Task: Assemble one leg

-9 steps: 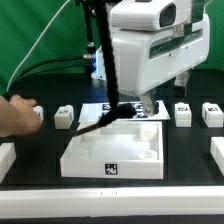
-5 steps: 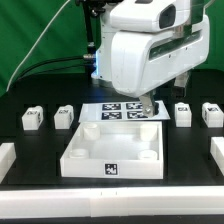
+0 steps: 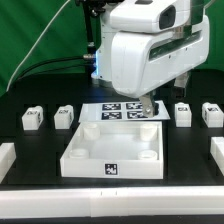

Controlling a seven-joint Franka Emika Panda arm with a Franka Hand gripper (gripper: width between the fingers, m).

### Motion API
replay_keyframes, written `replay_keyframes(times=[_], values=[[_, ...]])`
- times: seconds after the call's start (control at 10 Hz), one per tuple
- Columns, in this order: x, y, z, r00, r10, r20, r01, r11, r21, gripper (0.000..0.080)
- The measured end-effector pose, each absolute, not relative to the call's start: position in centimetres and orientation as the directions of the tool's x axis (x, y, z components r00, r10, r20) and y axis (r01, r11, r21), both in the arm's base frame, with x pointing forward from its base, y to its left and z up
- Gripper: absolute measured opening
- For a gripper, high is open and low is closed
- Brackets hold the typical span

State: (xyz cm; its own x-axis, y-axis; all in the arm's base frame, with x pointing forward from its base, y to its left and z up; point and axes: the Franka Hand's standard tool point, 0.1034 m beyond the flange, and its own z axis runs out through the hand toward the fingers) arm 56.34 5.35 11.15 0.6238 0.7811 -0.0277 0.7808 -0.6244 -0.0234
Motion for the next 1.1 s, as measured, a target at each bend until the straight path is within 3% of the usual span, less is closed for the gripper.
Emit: replay_keyframes(times=[0.5,0.6,0.9,1.1], values=[[56.3,5.3,11.1,0.624,0.781,-0.029,0.781,-0.624,-0.025,0.0650],[55.9,4.9,10.7,0.566,0.824,-0.027,0.824,-0.566,-0.027,0.0650],[50.6,3.0,7.7,0.362,0.931,-0.049,0.926,-0.365,-0.095,0.0650],[50.3,2.8,7.5,0.338,0.940,-0.049,0.934,-0.341,-0.104,0.0650]])
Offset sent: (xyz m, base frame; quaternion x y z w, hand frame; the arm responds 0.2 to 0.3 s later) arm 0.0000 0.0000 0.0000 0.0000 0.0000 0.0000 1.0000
